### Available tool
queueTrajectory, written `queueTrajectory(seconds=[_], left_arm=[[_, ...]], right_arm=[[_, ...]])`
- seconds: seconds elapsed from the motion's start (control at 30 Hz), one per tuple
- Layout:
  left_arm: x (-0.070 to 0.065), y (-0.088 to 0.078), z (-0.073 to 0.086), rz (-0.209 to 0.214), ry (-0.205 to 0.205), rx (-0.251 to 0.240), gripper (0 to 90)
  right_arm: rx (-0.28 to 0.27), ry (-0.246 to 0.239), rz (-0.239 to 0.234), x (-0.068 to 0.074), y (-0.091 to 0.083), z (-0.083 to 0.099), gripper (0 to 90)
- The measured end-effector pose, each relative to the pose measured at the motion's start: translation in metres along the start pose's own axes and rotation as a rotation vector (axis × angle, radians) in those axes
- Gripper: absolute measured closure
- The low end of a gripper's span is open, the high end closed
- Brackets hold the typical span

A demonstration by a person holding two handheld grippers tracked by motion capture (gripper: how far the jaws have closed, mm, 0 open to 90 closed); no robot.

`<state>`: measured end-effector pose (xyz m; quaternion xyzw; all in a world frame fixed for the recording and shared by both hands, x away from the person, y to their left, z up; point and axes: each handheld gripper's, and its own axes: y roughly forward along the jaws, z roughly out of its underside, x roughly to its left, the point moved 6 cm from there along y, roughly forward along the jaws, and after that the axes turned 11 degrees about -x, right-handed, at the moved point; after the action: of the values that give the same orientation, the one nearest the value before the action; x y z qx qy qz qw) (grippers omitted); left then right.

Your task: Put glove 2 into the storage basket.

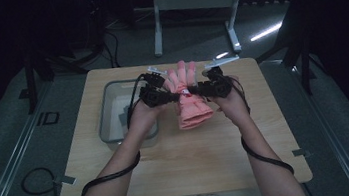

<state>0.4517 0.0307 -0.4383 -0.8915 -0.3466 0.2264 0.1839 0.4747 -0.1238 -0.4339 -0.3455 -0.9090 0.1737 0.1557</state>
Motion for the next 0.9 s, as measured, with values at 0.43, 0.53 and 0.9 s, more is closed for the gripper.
queueTrajectory(seconds=[0.43, 0.53, 0.9], left_arm=[[0.034, -0.047, 0.001, -0.093, -0.036, -0.016, 81.4], [0.047, -0.064, 0.003, -0.134, -0.046, -0.015, 81.3], [0.081, -0.106, 0.016, -0.215, -0.094, -0.022, 81.3]], right_arm=[[-0.004, -0.032, -0.084, 0.034, 0.041, -0.026, 67.3], [0.001, -0.049, -0.116, 0.047, 0.060, -0.034, 67.3], [0.027, -0.074, -0.201, 0.084, 0.106, -0.049, 67.2]])
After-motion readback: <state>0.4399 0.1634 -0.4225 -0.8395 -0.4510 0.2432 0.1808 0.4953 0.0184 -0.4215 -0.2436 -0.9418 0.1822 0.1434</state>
